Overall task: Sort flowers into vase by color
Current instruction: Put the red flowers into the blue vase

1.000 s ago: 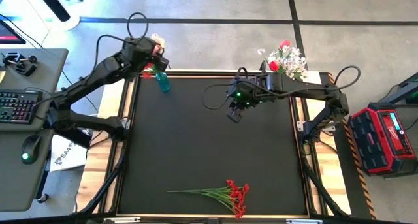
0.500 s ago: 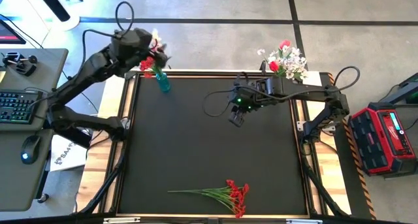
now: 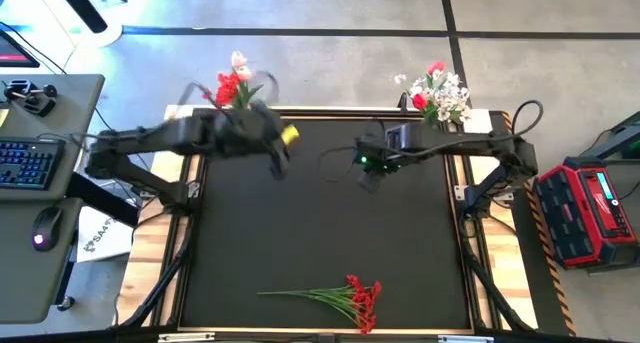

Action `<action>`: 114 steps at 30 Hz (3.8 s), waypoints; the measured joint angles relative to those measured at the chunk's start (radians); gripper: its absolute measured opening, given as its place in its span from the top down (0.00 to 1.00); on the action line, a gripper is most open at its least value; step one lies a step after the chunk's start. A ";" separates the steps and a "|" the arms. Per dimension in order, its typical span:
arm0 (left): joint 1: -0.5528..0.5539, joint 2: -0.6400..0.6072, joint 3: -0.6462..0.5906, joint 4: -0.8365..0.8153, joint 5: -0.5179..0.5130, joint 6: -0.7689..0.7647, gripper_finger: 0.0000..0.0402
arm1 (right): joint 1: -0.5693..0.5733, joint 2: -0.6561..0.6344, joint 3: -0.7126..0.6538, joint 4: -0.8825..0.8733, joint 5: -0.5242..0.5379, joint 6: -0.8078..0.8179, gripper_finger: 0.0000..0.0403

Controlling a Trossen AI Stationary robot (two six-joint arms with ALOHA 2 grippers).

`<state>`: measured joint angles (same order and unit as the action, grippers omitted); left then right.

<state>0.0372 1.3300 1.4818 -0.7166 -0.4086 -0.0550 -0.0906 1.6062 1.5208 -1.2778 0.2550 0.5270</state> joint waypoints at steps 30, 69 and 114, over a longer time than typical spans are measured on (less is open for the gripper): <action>-0.534 0.614 -0.002 0.160 0.518 -0.413 0.30 | 0.265 -0.487 -0.653 0.530 -0.226 0.280 0.58; -0.527 0.839 0.000 0.309 0.346 -0.538 0.86 | 0.785 -0.499 -0.652 0.436 0.126 0.922 0.58; 0.417 -0.235 -0.805 1.354 0.184 0.143 1.00 | -0.067 -0.410 -0.650 1.276 -0.188 -0.158 0.58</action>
<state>0.4541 1.0949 0.6766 0.6372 -0.2249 0.0880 -0.1581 1.1961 0.8703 -0.0015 0.0670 0.3692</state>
